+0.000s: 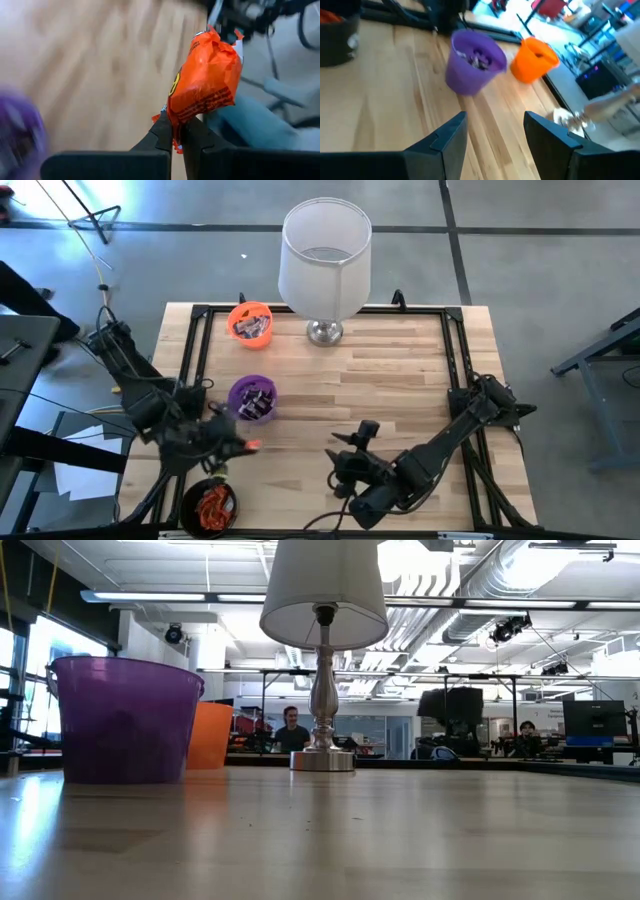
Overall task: Sort candy
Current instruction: Put the orange chocolate into the black bucket
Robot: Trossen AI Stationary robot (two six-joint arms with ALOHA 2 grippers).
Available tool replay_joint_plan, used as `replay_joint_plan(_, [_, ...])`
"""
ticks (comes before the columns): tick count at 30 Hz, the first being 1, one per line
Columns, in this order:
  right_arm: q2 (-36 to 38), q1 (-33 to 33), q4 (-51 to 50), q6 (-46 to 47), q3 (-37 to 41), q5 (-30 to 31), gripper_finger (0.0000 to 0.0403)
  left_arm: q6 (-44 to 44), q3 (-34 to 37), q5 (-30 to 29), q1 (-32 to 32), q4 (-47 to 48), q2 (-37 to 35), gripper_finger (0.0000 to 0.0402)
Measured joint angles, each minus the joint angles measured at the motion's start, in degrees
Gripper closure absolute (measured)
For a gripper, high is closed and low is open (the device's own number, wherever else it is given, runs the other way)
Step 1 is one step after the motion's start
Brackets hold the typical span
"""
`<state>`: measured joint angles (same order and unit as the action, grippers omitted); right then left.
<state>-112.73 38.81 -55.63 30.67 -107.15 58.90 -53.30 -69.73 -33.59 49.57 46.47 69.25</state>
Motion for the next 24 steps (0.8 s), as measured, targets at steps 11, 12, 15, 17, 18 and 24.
replay_joint_plan(11, [0.0, -0.5, -12.4, 16.6, 0.0, -8.2, 0.0213, -46.1, 0.0, 22.1, 10.7, 10.1, 5.7, 0.0401])
replay_joint_plan(12, [0.0, -0.5, -12.9, 17.4, 0.0, -8.2, 0.0213, -48.7, 0.0, 23.2, 11.6, 11.0, 6.3, 0.0401])
replay_joint_plan(15, [0.0, -0.2, -13.9, 19.0, 0.0, -8.6, 0.0213, -54.8, 0.0, 24.3, 14.2, 14.5, 8.2, 0.0401])
replay_joint_plan(17, [0.0, 0.3, -14.0, 19.7, 0.0, -9.4, 0.0213, -57.5, 0.0, 24.3, 15.5, 17.5, 9.7, 0.0401])
replay_joint_plan(18, [0.0, 0.5, -14.0, 19.9, 0.0, -9.8, 0.0213, -58.2, 0.0, 24.4, 15.8, 18.2, 10.4, 0.0400])
replay_joint_plan(24, [0.0, 2.5, -15.5, 23.6, 0.1, -13.3, 0.0213, -60.0, 0.0, 28.8, 16.3, 18.0, 14.0, 0.0373])
